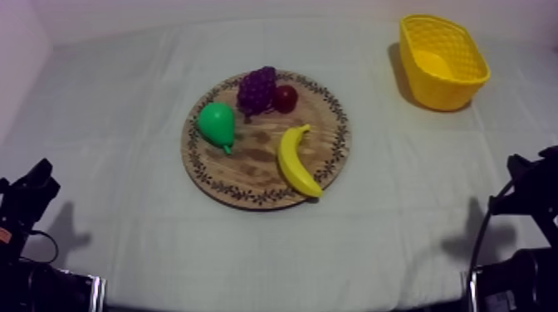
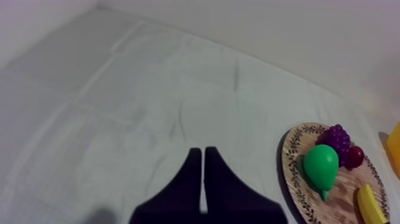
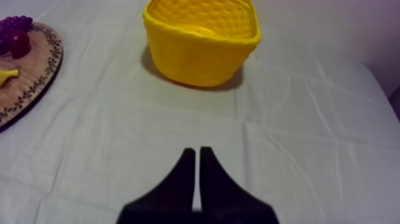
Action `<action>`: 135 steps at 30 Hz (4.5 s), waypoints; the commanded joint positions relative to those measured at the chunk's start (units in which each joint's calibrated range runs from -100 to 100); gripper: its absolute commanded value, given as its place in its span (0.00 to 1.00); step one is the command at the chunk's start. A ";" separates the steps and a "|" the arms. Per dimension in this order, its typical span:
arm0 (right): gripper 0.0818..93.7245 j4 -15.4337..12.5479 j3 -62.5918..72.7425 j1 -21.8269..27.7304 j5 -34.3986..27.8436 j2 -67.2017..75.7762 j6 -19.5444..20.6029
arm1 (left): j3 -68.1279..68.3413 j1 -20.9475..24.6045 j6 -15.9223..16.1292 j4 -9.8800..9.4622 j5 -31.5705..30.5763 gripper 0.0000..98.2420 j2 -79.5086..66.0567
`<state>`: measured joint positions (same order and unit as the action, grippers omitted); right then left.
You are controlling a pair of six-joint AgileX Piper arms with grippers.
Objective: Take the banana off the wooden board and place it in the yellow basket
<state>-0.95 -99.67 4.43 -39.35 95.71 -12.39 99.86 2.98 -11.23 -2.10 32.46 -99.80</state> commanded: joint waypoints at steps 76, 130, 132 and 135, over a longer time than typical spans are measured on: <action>0.63 17.97 56.89 -48.11 -9.31 -77.69 40.70 | 0.03 0.03 0.01 -0.03 0.03 0.00 -0.03; 0.60 12.39 83.18 -41.63 -4.30 -125.33 35.19 | 0.03 0.03 -0.02 -0.03 0.03 0.00 -0.03; 0.59 11.85 84.24 -41.36 -4.85 -126.35 34.46 | 0.03 0.03 -0.02 -0.03 0.03 0.00 -0.03; 0.56 10.84 85.37 -40.86 -5.57 -127.51 33.06 | 0.03 0.03 -0.02 -0.03 0.03 0.00 -0.03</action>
<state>10.18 -14.52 -36.54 -44.70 -31.60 21.45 99.86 2.98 -11.24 -2.10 32.46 -99.80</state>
